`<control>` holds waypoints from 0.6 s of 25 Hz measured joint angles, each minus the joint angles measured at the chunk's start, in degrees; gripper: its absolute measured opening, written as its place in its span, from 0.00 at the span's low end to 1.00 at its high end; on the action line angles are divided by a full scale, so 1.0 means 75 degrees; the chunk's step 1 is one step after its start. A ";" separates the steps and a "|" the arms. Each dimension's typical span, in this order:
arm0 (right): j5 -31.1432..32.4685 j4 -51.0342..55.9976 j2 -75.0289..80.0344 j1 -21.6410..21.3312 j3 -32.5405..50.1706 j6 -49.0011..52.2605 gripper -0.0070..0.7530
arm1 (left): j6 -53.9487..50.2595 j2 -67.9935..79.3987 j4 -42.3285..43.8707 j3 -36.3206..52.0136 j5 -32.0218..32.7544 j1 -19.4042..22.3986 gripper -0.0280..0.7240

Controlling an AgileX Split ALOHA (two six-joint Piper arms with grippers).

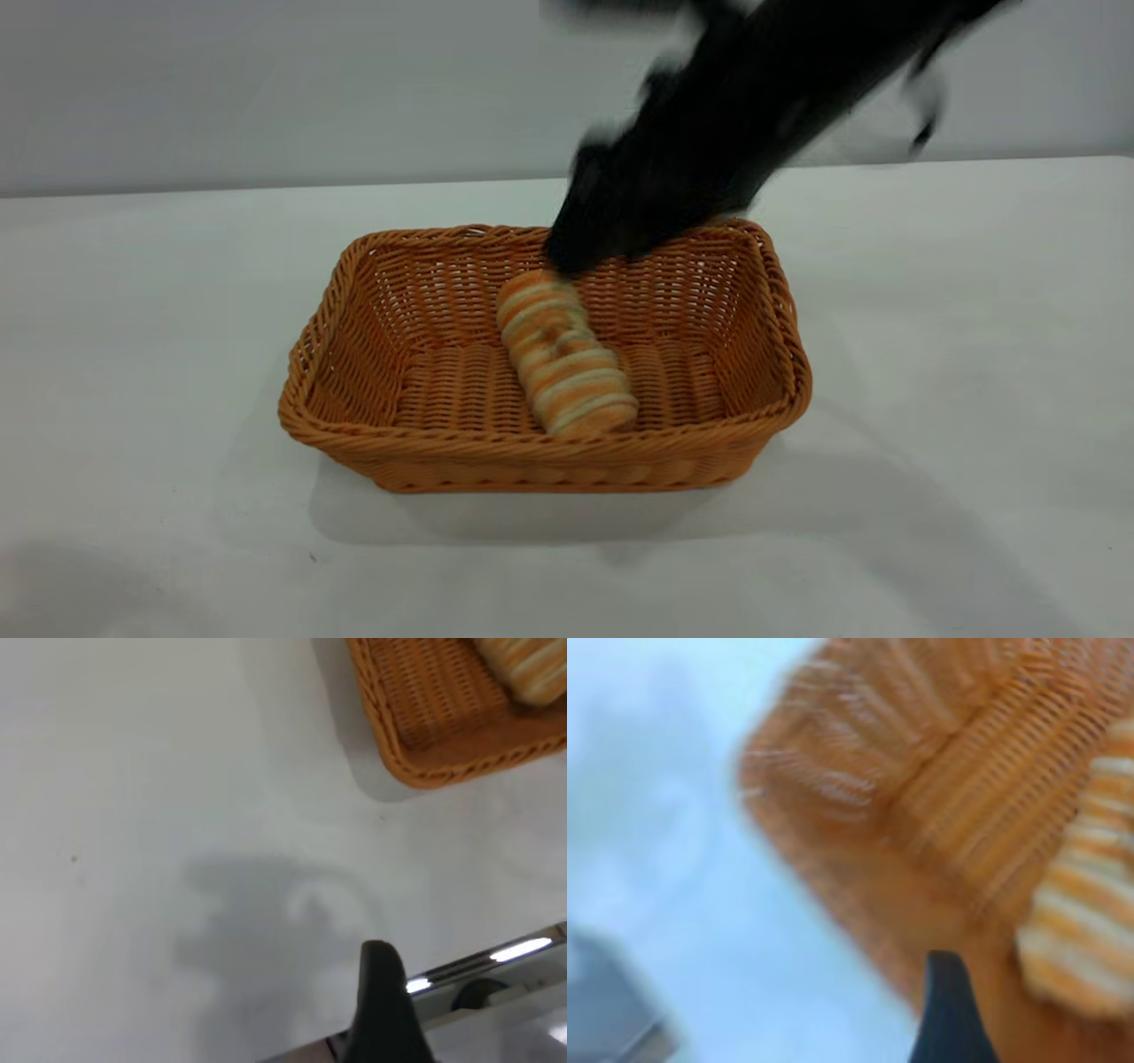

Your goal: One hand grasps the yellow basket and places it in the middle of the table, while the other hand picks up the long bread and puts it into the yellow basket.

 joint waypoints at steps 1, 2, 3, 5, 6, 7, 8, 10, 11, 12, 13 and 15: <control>0.0418 -0.0667 -0.0600 -0.0124 0.0090 0.0643 0.75 | -0.0030 -0.0351 0.0032 0.0272 0.0000 0.0000 0.79; 0.0734 -0.1362 -0.1096 -0.0217 0.0192 0.1259 0.75 | -0.0085 -0.0645 0.0040 0.0516 0.0000 0.0000 0.79; 0.1072 -0.1941 -0.1676 -0.0273 0.0342 0.1845 0.74 | -0.0135 -0.0991 0.0057 0.0816 0.0000 0.0000 0.79; 0.1655 -0.3191 -0.2780 -0.0292 0.0711 0.2848 0.73 | -0.0182 -0.1641 0.0098 0.1449 0.0000 0.0000 0.79; 0.1853 -0.3631 -0.3237 -0.0292 0.0972 0.3348 0.73 | -0.0190 -0.1903 0.0160 0.1724 0.0000 0.0000 0.79; 0.2074 -0.4100 -0.3784 -0.0292 0.1267 0.3726 0.73 | -0.0199 -0.2210 0.0206 0.2051 0.0000 0.0000 0.79; 0.2235 -0.4528 -0.4340 -0.0292 0.1588 0.4131 0.73 | -0.0224 -0.2506 0.0268 0.2382 0.0000 0.0000 0.79; 0.2496 -0.5240 -0.5349 -0.0298 0.2224 0.4860 0.72 | -0.0305 -0.3003 0.0412 0.2959 -0.0007 0.0000 0.79; 0.2631 -0.5590 -0.5887 -0.0298 0.2586 0.5170 0.72 | -0.0344 -0.3238 0.0473 0.3255 -0.0028 0.0000 0.79; 0.2769 -0.5912 -0.6418 -0.0298 0.2940 0.5544 0.72 | -0.0374 -0.3452 0.0473 0.3528 -0.0038 0.0000 0.79; 0.2890 -0.6200 -0.6857 -0.0298 0.3235 0.5881 0.72 | -0.0393 -0.3616 0.0550 0.3752 -0.0044 0.0000 0.79; 0.3111 -0.6624 -0.7917 -0.0298 0.3936 0.6388 0.72 | -0.0413 -0.3965 0.0567 0.4251 -0.0111 0.0000 0.79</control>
